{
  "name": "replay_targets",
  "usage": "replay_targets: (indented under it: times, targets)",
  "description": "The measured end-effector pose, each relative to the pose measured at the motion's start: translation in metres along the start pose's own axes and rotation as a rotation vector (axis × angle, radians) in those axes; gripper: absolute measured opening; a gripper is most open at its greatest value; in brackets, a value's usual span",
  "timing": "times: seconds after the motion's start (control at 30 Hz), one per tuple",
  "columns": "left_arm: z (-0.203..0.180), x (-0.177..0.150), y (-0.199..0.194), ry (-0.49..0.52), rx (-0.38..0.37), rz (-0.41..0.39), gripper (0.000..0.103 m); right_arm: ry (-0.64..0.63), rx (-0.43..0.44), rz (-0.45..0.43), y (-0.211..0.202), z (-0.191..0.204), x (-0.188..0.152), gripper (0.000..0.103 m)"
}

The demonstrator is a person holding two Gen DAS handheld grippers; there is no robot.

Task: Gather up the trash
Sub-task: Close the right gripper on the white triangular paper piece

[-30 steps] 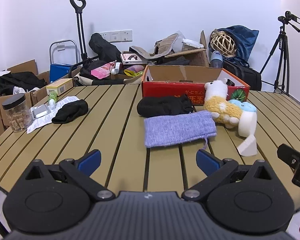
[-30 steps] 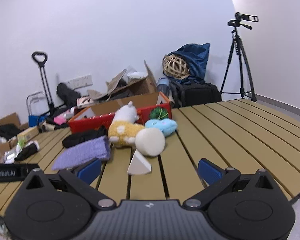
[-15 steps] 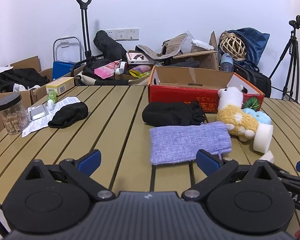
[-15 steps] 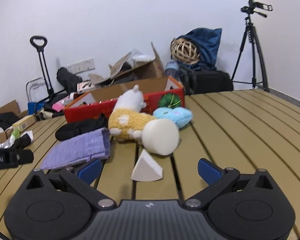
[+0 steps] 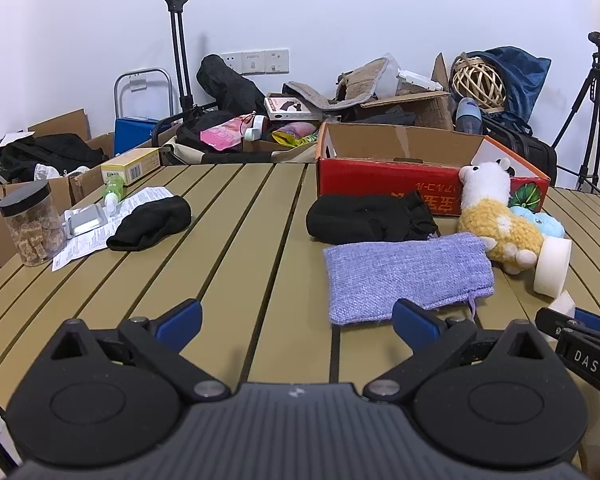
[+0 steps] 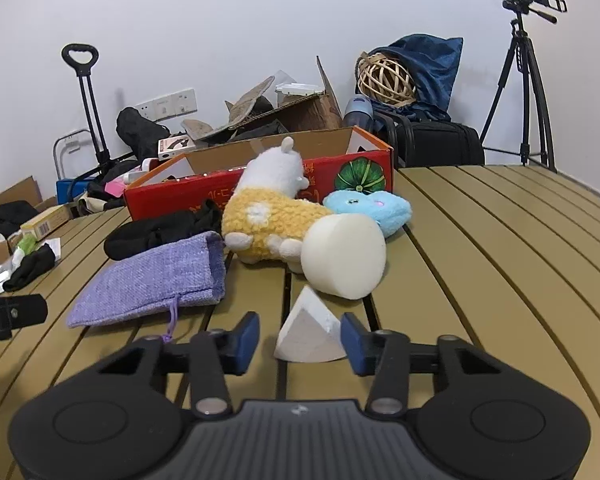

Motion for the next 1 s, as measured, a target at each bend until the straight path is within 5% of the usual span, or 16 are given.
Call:
replay_targets:
  times: [0.37, 1.0]
  targets:
    - [-0.004, -0.001, 0.003, 0.003, -0.011, 0.007, 0.103, 0.045, 0.027, -0.051, -0.009, -0.007, 0.002, 0.024]
    - [-0.052, 0.017, 0.032, -0.023, -0.075, 0.02, 0.103, 0.122, -0.086, -0.17, -0.063, -0.079, 0.003, 0.024]
Point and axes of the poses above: each gripper's, at about its wrist camera, not at the fingertips, and y roughly the way its jaws point, z to its left, x to its top, the point moved 9 cm from there along y, roughly the way its jaws point, and after that the axes turned 2 degrees about -x, right-handed, at the moved point
